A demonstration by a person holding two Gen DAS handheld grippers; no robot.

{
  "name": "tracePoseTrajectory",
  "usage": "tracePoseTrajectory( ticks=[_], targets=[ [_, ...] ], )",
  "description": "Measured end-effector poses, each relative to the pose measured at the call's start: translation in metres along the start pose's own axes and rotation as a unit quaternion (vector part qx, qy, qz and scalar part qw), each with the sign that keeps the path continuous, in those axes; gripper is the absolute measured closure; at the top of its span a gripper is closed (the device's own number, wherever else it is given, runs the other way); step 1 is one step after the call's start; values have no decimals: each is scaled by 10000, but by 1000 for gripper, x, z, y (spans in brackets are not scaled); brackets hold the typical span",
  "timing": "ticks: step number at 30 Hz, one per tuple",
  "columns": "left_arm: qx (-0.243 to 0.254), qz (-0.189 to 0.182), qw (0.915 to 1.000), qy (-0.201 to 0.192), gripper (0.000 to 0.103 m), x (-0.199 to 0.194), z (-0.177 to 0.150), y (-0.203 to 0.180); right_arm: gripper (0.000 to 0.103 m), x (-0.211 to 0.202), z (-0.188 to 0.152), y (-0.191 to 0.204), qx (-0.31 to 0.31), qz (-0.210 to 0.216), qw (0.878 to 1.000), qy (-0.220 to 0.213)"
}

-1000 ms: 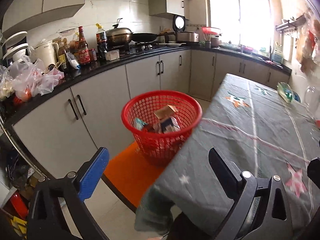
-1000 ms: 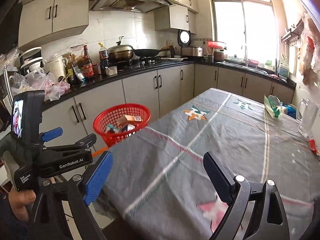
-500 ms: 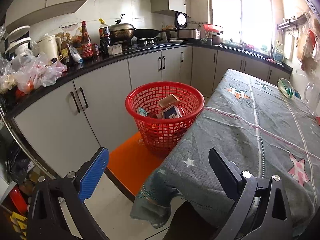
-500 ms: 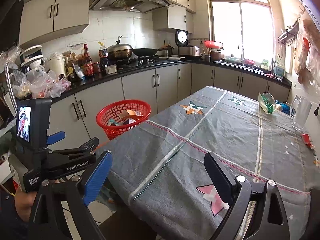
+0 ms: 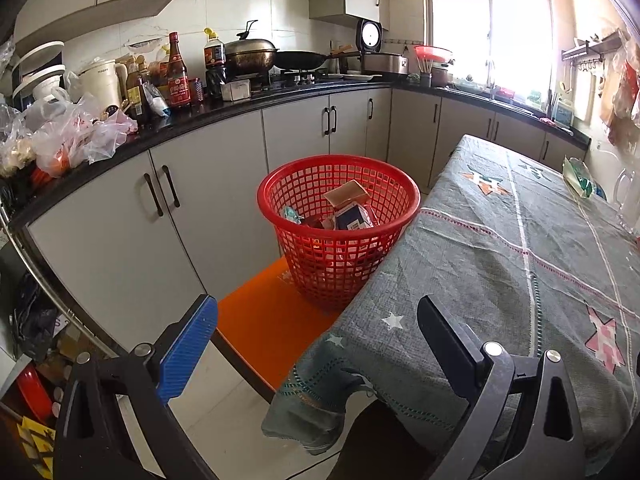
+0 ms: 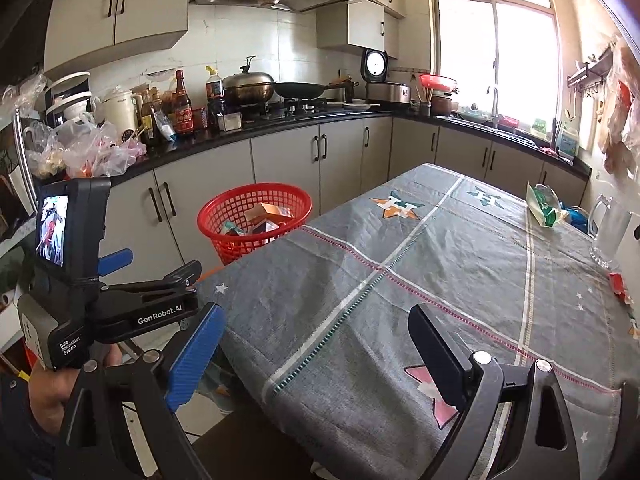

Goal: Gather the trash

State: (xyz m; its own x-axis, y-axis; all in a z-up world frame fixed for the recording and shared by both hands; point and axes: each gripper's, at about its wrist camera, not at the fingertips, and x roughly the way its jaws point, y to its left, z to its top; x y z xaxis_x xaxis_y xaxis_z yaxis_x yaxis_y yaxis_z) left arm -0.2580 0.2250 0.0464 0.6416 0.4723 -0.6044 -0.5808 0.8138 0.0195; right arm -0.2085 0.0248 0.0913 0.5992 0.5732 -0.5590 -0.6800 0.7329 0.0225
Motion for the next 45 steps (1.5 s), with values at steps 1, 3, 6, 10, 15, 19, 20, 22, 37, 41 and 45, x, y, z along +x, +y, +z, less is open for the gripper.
tracePoseTrajectory(
  ticks=[1, 3, 6, 10, 15, 19, 20, 22, 37, 41, 45],
  targets=[
    [7, -3, 10000, 9, 4, 0, 0, 0, 7, 0, 0, 0, 17, 6, 10000, 4],
    [8, 12, 10000, 11, 4, 1, 0, -1, 7, 0, 0, -1, 42, 19, 10000, 17],
    [7, 25, 10000, 5, 4, 2, -1, -1, 7, 1, 0, -2, 77, 15, 10000, 41],
    [5, 24, 10000, 3, 4, 2, -2, -1, 7, 2, 0, -3, 90, 8, 9999, 62],
    [10, 35, 10000, -10, 4, 2, -2, 0, 7, 3, 0, -5, 113, 4, 9999, 73],
    [-3, 48, 10000, -22, 4, 2, -2, 2, 7, 6, -1, -7, 155, 6, 9998, 101],
    [-1, 47, 10000, -20, 4, 2, -2, 2, 7, 6, -1, -8, 163, 4, 9998, 106],
    [1, 47, 10000, -22, 4, 2, -2, 2, 7, 6, -1, -8, 165, -4, 9998, 111],
    [6, 84, 9999, -108, 4, -4, -1, 3, 6, 9, -2, -9, 207, -40, 9996, 165],
    [13, 90, 9999, -106, 4, -3, -1, 3, 6, 9, -2, -8, 208, -41, 9996, 164],
    [18, 90, 9999, -100, 4, -4, -1, 2, 6, 9, -3, -8, 219, -46, 9996, 166]
  ],
)
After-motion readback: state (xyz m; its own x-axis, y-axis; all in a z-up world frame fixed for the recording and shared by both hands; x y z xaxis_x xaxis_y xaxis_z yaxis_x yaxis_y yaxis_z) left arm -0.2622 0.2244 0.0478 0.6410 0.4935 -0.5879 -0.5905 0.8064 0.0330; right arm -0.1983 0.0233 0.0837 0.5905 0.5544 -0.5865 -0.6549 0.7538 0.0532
